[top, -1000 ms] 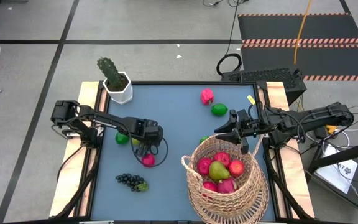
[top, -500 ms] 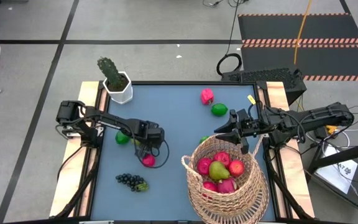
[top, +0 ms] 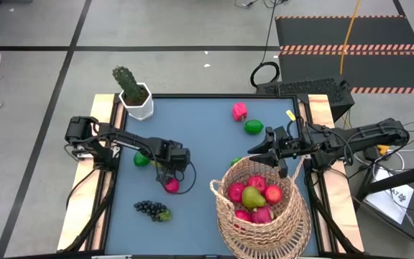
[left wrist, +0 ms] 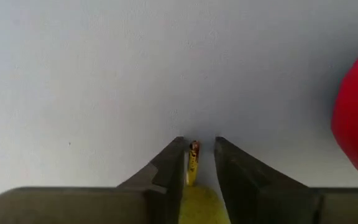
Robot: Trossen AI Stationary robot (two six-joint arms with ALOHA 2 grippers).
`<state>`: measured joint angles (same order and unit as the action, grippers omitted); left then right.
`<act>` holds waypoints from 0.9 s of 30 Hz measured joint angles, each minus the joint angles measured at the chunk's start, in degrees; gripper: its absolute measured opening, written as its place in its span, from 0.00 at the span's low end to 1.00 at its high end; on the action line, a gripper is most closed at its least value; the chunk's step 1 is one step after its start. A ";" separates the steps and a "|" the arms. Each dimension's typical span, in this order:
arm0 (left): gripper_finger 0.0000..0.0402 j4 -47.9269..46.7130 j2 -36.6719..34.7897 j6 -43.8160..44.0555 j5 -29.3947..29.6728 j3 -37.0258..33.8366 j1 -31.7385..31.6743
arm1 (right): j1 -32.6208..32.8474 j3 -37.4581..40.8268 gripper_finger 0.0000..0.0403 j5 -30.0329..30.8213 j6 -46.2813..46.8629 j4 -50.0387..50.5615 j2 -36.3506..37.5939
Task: Build produce basket
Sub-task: Put the green pear into the brown basket
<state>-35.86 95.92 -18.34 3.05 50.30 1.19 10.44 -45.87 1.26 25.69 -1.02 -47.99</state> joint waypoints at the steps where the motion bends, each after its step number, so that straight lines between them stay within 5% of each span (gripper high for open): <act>1: 0.20 0.00 0.00 -0.18 0.00 0.00 0.00 | 0.00 0.00 0.29 0.00 0.01 0.00 0.00; 7: 0.03 0.13 0.02 -2.34 0.51 -0.01 0.01 | 0.00 0.00 0.29 -0.01 0.17 0.00 0.00; 14: 0.04 0.38 -1.06 -0.39 3.68 1.22 0.67 | 0.00 0.00 0.29 -0.02 0.20 -0.02 0.00; 27: 0.02 -1.81 -5.27 7.77 5.53 18.11 1.07 | 0.01 0.00 0.29 0.05 0.61 -0.05 -0.02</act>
<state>-37.66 90.65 -10.57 8.58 68.41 2.26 10.45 -45.87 1.31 26.30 -1.07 -48.01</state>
